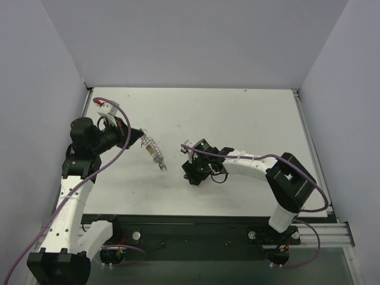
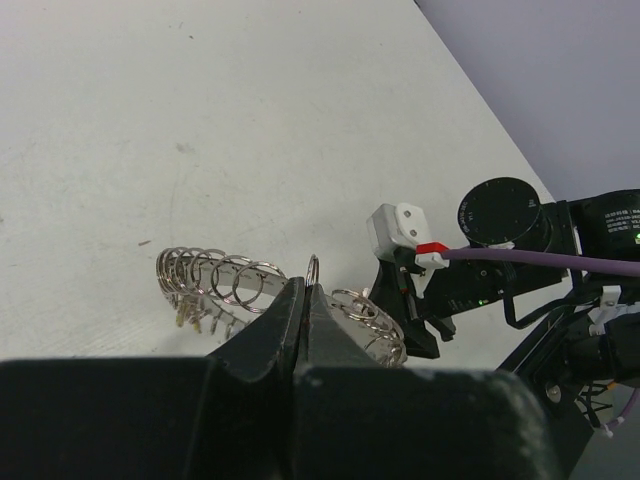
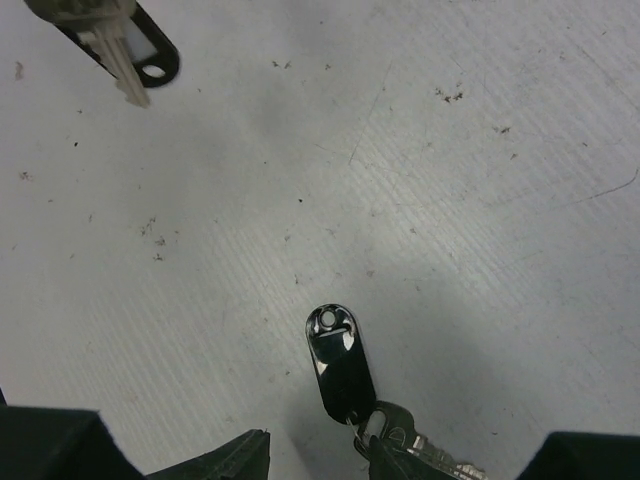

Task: Put the keys on the keyring

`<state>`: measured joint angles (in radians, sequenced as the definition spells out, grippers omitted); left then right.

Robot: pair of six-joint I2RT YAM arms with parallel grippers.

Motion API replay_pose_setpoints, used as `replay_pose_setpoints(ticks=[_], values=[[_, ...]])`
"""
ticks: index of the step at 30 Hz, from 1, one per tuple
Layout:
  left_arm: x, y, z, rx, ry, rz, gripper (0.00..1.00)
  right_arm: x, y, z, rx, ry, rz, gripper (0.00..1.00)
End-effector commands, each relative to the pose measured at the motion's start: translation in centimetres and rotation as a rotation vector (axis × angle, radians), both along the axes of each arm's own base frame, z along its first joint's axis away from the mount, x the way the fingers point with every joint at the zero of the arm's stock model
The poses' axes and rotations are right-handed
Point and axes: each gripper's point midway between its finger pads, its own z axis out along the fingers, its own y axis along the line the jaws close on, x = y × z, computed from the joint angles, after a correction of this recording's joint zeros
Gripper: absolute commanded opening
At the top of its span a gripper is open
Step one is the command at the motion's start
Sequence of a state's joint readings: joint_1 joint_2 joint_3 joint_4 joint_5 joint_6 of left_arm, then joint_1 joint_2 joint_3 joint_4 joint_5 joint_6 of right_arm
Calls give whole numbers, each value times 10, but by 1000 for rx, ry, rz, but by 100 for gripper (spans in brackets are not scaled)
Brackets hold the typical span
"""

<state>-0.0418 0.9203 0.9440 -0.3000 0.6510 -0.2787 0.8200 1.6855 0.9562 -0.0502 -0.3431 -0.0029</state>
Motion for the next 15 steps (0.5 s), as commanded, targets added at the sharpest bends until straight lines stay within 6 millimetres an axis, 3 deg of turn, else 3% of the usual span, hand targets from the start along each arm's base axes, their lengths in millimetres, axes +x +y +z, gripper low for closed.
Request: replay_pose_setpoints(ticks=[1, 7, 15], values=[[1, -6, 27, -30, -105, -48, 0, 15, 10, 10, -6, -70, -4, 43], [0, -6, 27, -32, -106, -53, 0, 22, 8, 9, -22, -101, -18, 41], [0, -6, 26, -29, -108, -50, 0, 17, 10, 1, -30, -66, 9, 34]])
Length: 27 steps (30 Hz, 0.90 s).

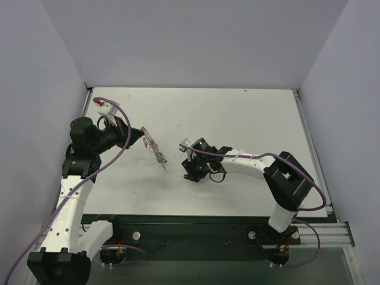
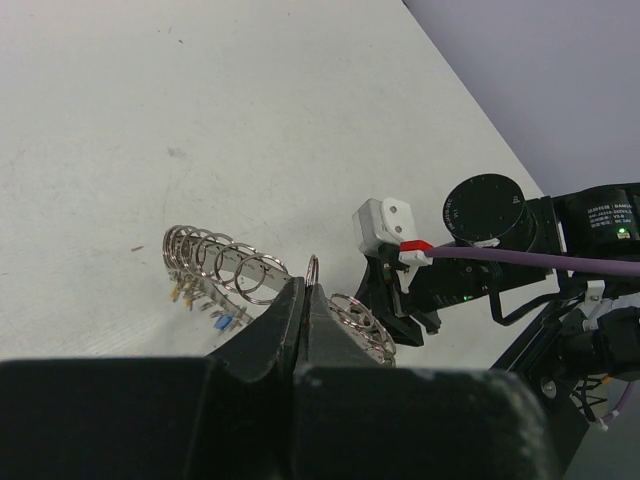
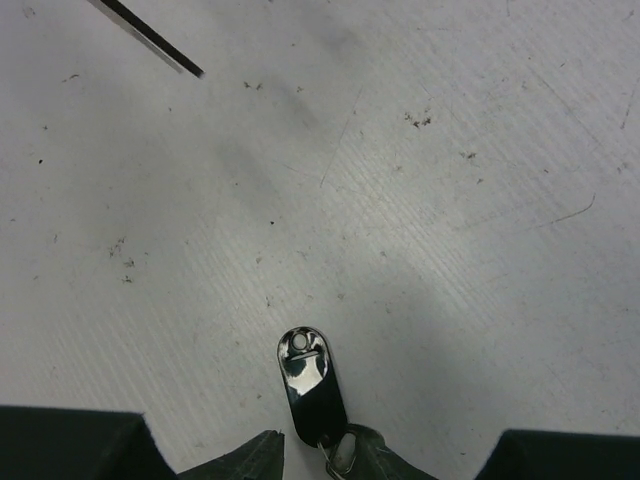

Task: Put the keys on the keyring

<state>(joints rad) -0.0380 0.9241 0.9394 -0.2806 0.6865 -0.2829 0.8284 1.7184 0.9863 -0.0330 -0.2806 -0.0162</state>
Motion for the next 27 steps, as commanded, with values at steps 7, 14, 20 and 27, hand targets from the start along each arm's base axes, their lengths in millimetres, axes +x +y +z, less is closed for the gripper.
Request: replay_pose_setpoints(ticks=[7, 14, 20, 27], values=[[2, -2, 24, -15, -102, -21, 0, 4, 7, -1, -17, -4, 30, 31], [0, -3, 28, -13, -115, -24, 0, 4, 12, -5, -14, 17, 28, 20], [1, -2, 27, -8, -116, -26, 0, 6, 11, -3, -29, 19, 25, 1], [1, -2, 26, -6, -117, -21, 0, 9, 13, 8, -14, 2, 18, 4]])
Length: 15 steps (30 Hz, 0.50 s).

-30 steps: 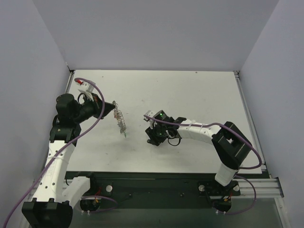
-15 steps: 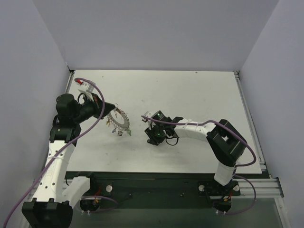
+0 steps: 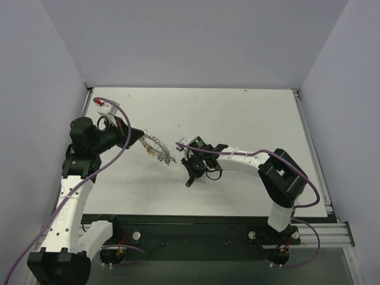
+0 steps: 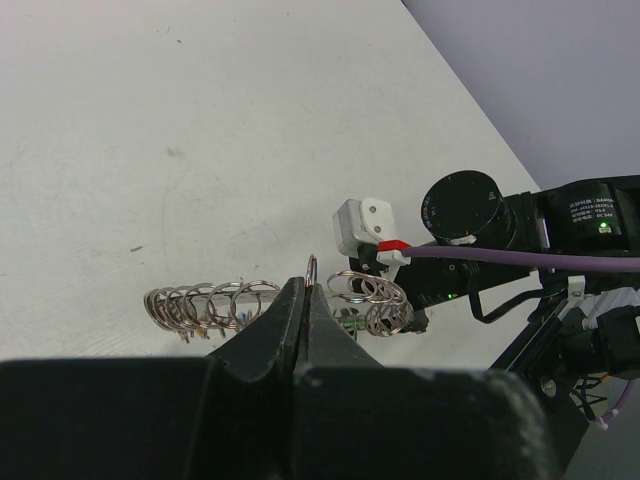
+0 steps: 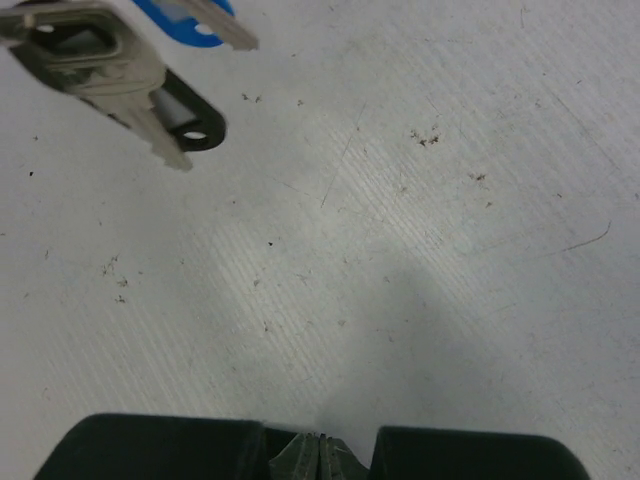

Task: Put the keys on the keyring

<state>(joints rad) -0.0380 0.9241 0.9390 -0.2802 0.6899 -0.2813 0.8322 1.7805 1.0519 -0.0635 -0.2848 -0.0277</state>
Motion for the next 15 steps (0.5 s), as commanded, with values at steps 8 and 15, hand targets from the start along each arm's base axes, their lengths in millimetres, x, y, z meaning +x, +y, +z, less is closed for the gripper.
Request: replay_pose_setpoints(ticks=[8, 15], values=[[0, -2, 27, -6, -118, -21, 0, 5, 4, 15, -2, -11, -2, 25], [-1, -2, 27, -6, -118, -23, 0, 4, -3, 11, -27, -12, 1, 25]])
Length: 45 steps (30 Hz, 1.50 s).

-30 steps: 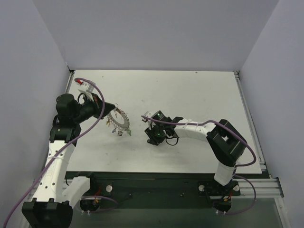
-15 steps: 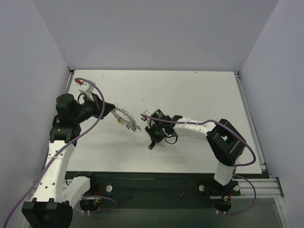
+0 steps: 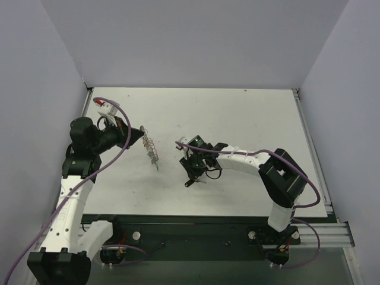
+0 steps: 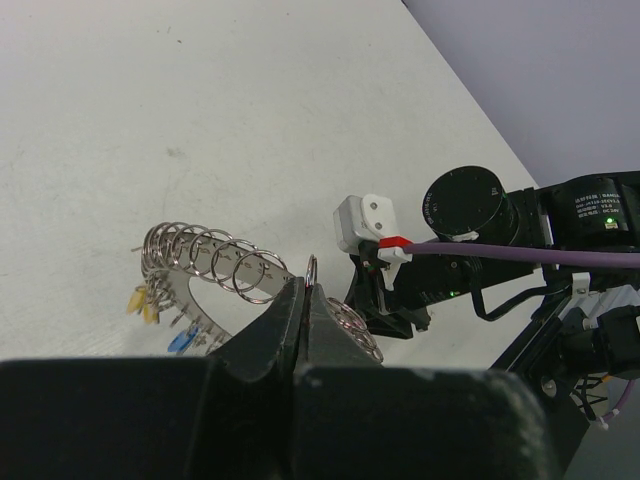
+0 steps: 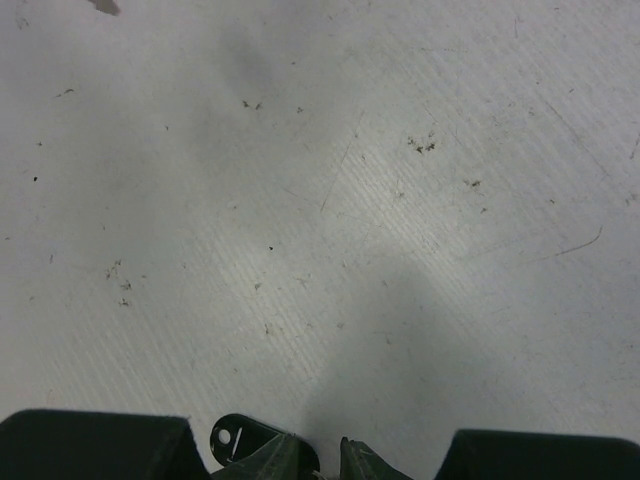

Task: Put the keys on the keyring

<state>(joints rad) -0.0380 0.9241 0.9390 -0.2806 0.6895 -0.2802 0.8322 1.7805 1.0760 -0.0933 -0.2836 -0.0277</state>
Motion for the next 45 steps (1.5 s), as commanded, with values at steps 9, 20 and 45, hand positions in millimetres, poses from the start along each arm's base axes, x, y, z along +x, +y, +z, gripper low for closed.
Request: replay_pose_setpoints(ticks=[9, 20, 45], values=[[-3, -2, 26, -7, -115, -24, 0, -5, -4, 10, 3, 3, 43, 36], [-4, -1, 27, -4, -117, -20, 0, -14, -7, 3, 5, 52, 63, 35], [-7, -1, 26, 0, -118, -18, 0, -15, -14, 0, 12, 70, 23, 0]])
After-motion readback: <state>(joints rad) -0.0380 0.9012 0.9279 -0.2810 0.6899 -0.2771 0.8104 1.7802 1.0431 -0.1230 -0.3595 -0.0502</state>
